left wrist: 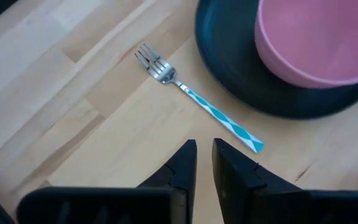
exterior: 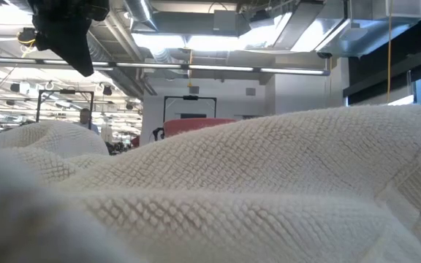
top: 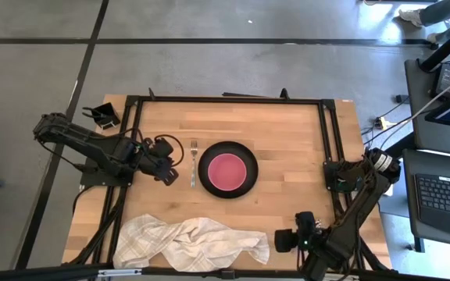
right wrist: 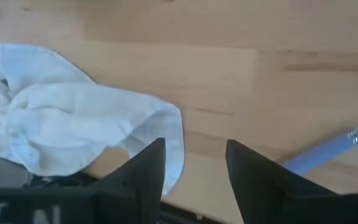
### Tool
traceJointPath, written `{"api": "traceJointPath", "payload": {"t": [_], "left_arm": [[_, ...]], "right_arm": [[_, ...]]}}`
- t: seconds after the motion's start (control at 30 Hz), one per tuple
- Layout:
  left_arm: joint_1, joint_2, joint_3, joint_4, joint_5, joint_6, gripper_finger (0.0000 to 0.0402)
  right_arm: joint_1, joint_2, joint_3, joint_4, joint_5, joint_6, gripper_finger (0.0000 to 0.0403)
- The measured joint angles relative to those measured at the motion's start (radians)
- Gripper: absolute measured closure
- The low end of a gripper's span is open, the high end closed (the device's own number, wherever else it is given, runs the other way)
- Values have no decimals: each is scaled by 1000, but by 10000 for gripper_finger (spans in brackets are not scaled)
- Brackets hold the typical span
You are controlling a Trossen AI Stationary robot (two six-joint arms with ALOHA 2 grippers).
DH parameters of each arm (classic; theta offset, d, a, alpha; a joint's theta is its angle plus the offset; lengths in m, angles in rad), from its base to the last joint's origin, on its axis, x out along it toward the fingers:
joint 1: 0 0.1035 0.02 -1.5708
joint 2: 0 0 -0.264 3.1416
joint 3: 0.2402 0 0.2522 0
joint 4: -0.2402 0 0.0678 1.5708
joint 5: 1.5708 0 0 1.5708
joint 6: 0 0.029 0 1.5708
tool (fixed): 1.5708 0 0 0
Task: Set table place
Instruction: Put the purple spoon into the pink bowl
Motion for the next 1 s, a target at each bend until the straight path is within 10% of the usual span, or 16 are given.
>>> {"api": "traceJointPath", "payload": {"t": [0.47, 1.0], "left_arm": [[6, 0, 0, 15, -35, -32, 365], [-3, 0, 0, 25, -26, -93, 389]], "right_arm": [[-10, 5, 0, 127, 8, -413, 233], [-15, 5, 0, 170, -42, -452, 233]]}}
